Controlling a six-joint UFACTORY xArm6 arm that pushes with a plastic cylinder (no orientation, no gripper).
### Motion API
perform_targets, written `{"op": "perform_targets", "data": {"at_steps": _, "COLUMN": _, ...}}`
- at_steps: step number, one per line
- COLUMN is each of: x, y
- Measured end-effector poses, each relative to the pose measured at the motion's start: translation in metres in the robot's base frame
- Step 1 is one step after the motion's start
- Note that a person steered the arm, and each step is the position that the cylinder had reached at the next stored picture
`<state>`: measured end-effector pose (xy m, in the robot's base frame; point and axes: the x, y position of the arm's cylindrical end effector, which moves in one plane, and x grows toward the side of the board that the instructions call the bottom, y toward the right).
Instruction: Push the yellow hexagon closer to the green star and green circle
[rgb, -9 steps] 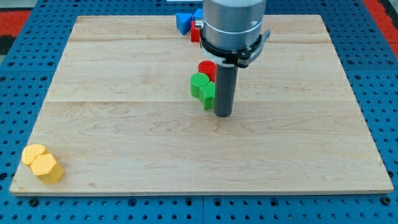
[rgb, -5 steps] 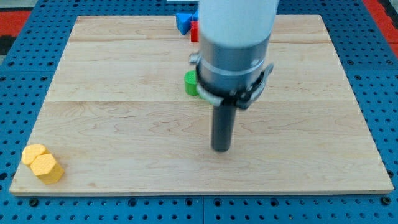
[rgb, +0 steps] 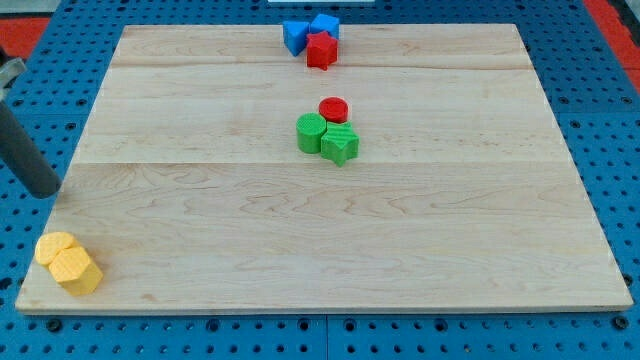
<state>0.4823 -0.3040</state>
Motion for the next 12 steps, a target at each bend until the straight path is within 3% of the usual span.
{"op": "perform_targets", "data": {"at_steps": 4, "x": 0.042, "y": -0.001}}
{"op": "perform_targets", "data": {"at_steps": 8, "x": 0.133, "y": 0.005}}
{"op": "perform_targets", "data": {"at_steps": 10, "x": 0.124, "y": 0.049}}
{"op": "perform_targets", "data": {"at_steps": 12, "x": 0.059, "y": 0.069}}
